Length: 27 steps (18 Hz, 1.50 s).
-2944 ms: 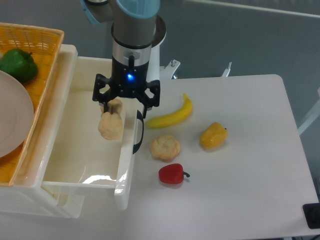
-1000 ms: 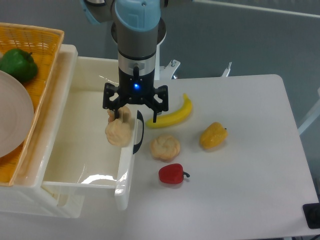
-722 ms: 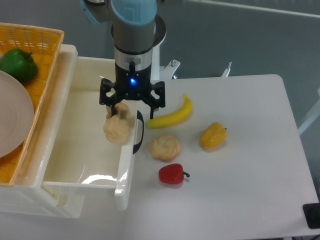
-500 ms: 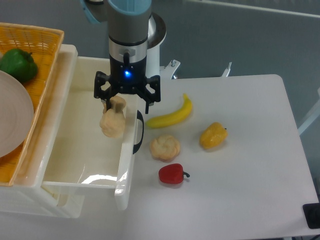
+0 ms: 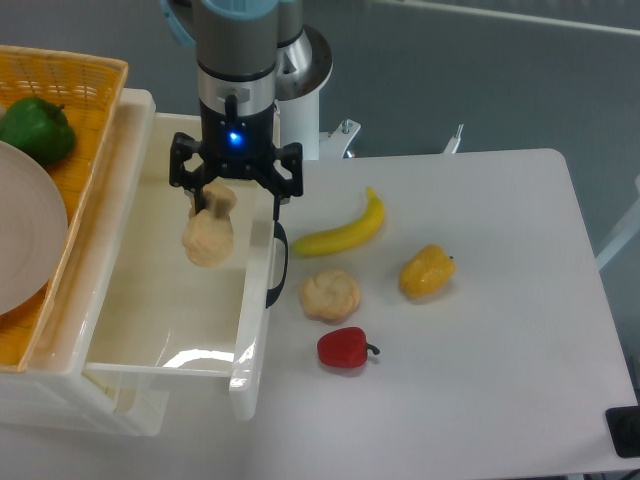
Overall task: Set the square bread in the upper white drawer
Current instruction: 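Lower the bread roll into the drawer and open the gripper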
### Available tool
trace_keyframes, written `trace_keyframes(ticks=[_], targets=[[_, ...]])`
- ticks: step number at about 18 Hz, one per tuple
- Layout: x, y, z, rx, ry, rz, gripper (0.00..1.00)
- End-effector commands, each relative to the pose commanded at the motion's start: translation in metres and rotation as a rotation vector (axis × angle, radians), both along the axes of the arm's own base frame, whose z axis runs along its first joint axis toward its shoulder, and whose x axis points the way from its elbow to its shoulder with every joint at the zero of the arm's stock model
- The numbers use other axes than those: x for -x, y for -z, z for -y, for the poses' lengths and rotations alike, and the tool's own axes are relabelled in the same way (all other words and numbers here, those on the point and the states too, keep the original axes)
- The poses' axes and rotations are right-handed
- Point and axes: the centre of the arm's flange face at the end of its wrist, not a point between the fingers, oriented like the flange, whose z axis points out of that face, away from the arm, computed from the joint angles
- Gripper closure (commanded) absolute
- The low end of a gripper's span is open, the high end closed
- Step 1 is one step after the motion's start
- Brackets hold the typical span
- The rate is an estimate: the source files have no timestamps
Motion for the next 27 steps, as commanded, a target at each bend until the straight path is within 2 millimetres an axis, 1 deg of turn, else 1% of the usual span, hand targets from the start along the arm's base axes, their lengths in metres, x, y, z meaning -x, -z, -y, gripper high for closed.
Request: trace_keyframes(ticks=[2, 3, 6, 8, 11, 12, 15, 17, 21, 24, 25, 26, 27], targets=[[-0.01, 0.017, 0.003, 0.054, 0.011, 0.026, 0.0], [-0.013, 0.017, 0.002, 0.057, 0.017, 0.023, 0.0], [-0.012, 0.028, 0.0, 0.075, 0.018, 0.034, 0.0], [-0.008, 0.034, -0.002, 0.082, 0.017, 0.04, 0.0], [-0.004, 0.033, -0.001, 0.084, 0.015, 0.032, 0.0], [0.0, 0.03, 0.001, 0.079, 0.009, 0.028, 0.0], [0.013, 0.036, 0.003, 0.104, 0.01, 0.008, 0.0], [0.019, 0.036, 0.007, 0.112, -0.003, 0.0, 0.0], [0.021, 0.037, 0.009, 0.117, 0.001, 0.004, 0.0], [0.023, 0.028, 0.01, 0.103, -0.001, -0.01, 0.0], [0.024, 0.028, 0.01, 0.106, 0.0, -0.012, 0.0], [0.027, 0.029, 0.011, 0.11, -0.005, -0.016, 0.0], [0.038, 0.026, 0.018, 0.106, -0.03, -0.023, 0.0]])
